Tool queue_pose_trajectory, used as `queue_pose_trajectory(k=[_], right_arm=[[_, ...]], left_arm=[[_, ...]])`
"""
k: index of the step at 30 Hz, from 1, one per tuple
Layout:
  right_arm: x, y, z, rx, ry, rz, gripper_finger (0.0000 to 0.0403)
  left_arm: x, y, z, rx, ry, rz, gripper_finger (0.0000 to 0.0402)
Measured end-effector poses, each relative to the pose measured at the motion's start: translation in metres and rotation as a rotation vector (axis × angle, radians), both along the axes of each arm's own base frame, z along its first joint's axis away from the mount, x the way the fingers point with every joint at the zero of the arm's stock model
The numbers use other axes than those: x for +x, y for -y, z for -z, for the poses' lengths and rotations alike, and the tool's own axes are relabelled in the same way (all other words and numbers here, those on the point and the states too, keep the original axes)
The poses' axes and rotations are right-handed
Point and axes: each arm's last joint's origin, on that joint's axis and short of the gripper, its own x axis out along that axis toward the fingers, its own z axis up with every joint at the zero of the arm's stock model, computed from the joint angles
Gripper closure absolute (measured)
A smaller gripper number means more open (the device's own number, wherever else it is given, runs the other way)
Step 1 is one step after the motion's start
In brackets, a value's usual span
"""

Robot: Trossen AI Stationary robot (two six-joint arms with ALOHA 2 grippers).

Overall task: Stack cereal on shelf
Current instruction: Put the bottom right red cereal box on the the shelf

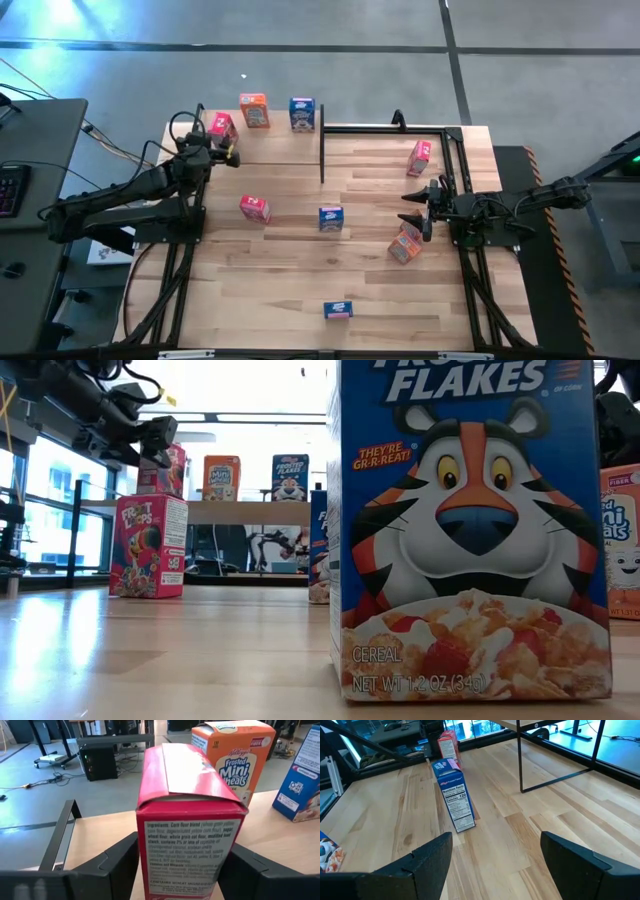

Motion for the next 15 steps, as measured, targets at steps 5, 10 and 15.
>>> queue_pose_trajectory(k=[5, 10, 15], right_arm=[[0.0, 0.0, 0.0, -0.001, 0.0, 0.002, 0.0107], [0.0, 0.0, 0.0, 0.0, 0.0, 0.002, 0.0107], [0.0, 0.0, 0.0, 0.0, 0.0, 0.002, 0.0107]], left_arm=[[-0.004, 0.002, -0.004, 0.016, 0.021, 0.004, 0.0162], [-0.011, 0.008, -0.009, 0.046, 0.048, 0.029, 0.0158], [-0.017, 0.012, -0.014, 0.073, 0.071, 0.046, 0.0158]])
